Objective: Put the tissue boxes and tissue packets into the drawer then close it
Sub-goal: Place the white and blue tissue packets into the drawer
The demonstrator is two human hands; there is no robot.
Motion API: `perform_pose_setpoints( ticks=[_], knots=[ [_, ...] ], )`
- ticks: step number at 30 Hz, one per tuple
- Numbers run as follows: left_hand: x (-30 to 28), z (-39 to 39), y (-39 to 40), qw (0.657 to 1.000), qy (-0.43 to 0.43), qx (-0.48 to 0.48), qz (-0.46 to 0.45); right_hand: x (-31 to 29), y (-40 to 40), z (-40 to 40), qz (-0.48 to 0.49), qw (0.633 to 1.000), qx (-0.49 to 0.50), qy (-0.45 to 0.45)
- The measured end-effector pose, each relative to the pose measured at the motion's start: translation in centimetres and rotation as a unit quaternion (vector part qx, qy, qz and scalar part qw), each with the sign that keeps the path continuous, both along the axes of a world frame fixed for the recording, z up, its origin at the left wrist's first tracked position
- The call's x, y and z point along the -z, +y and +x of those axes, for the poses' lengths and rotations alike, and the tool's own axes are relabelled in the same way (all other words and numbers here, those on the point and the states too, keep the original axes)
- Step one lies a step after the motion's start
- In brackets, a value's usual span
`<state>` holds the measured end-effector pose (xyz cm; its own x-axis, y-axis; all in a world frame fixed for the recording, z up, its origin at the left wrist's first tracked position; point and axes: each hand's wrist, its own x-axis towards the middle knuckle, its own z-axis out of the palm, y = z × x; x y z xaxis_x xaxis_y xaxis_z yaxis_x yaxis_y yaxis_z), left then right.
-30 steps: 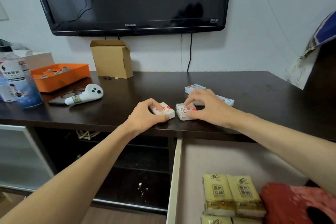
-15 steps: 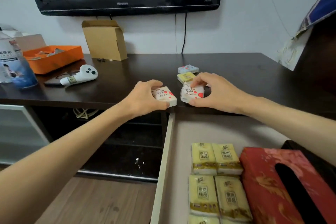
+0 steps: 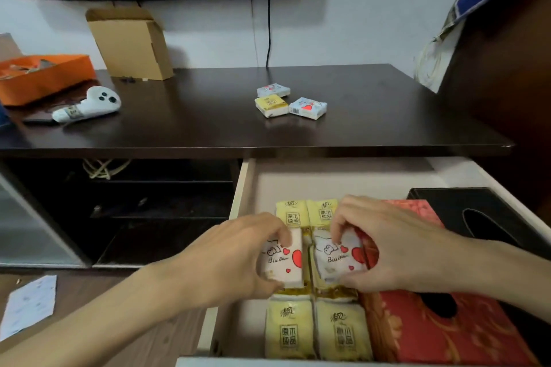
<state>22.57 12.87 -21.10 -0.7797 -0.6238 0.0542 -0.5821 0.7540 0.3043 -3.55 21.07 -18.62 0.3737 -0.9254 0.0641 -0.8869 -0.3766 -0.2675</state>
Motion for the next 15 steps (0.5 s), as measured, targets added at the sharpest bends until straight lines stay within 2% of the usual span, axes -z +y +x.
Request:
perform_pose_setpoints(
  ticks=[5, 10, 15],
  knots=[
    [0.4, -0.3, 0.7, 0.999, -0.003, 0.042, -0.023, 0.9, -0.4, 1.0, -0.004, 0.999, 0.006, 0.047],
    [0.9, -0.8, 1.3, 0.994, -0.042, 0.044, -0.09, 1.1, -0.9, 1.8, 0.014, 0.997, 0.009, 0.069],
    [1.6, -1.2, 1.1, 0.993, -0.025, 0.054, -0.107, 1.6, -1.1, 2.0, 0.046, 0.996, 0.019, 0.079]
  ],
)
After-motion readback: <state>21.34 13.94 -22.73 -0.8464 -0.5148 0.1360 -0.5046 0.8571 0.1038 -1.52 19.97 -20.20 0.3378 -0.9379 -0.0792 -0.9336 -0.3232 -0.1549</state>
